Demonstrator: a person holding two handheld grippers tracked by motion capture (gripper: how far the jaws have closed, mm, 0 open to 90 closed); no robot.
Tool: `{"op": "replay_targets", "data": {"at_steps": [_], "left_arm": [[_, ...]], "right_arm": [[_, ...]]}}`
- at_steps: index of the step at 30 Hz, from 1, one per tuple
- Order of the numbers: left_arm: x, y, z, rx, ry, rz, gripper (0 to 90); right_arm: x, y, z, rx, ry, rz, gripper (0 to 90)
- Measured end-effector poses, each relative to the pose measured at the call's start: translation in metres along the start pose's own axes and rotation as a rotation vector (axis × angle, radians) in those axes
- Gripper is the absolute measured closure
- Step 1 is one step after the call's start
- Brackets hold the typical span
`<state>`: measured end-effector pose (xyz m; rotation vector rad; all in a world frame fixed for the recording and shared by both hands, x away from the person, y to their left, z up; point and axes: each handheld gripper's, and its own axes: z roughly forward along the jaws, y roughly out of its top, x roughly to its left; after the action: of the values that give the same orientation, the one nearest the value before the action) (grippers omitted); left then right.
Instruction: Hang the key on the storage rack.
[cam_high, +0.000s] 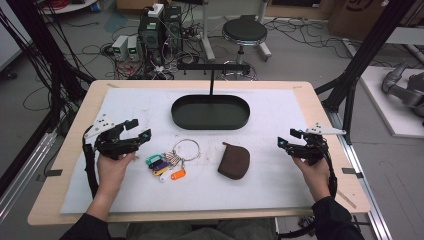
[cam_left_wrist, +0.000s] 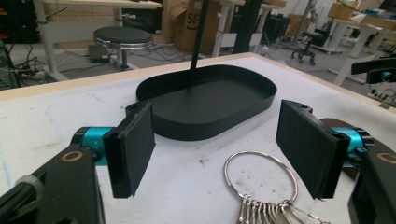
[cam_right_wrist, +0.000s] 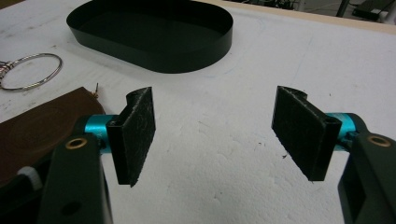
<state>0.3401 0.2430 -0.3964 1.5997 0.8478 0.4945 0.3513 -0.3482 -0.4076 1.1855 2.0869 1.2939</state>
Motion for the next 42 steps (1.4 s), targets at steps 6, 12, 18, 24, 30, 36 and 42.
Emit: {"op": "replay_targets", "data": {"at_steps": [6, 12, 18, 24, 30, 36, 42], "left_arm": [[-0.001, -0.001, 0.001, 0.033, 0.019, 0.022, 26.1], [-0.005, -0.001, 0.004, 0.054, 0.014, 0.047, 25.2], [-0.009, -0.001, 0.007, 0.068, 0.013, 0.07, 25.2], [-0.011, 0.0, 0.011, 0.074, 0.003, 0.074, 25.8], [-0.015, 0.0, 0.018, 0.081, -0.009, 0.075, 31.1], [-0.02, 0.0, 0.029, 0.112, -0.035, 0.075, 33.4], [-0.024, -0.001, 0.039, 0.141, -0.066, 0.079, 45.5]], "right_arm": [[-0.002, 0.0, 0.003, -0.009, -0.017, -0.012, 30.9], [-0.002, 0.0, 0.004, -0.002, -0.02, -0.014, 30.8], [-0.002, 0.0, 0.003, 0.001, -0.02, -0.008, 30.8], [-0.001, 0.0, 0.002, 0.005, -0.022, -0.013, 30.8], [-0.001, -0.002, 0.0, 0.01, -0.026, -0.014, 30.8], [-0.001, -0.002, 0.0, 0.011, -0.025, -0.022, 30.8], [-0.001, -0.002, 0.001, 0.016, -0.025, -0.031, 30.8]]}}
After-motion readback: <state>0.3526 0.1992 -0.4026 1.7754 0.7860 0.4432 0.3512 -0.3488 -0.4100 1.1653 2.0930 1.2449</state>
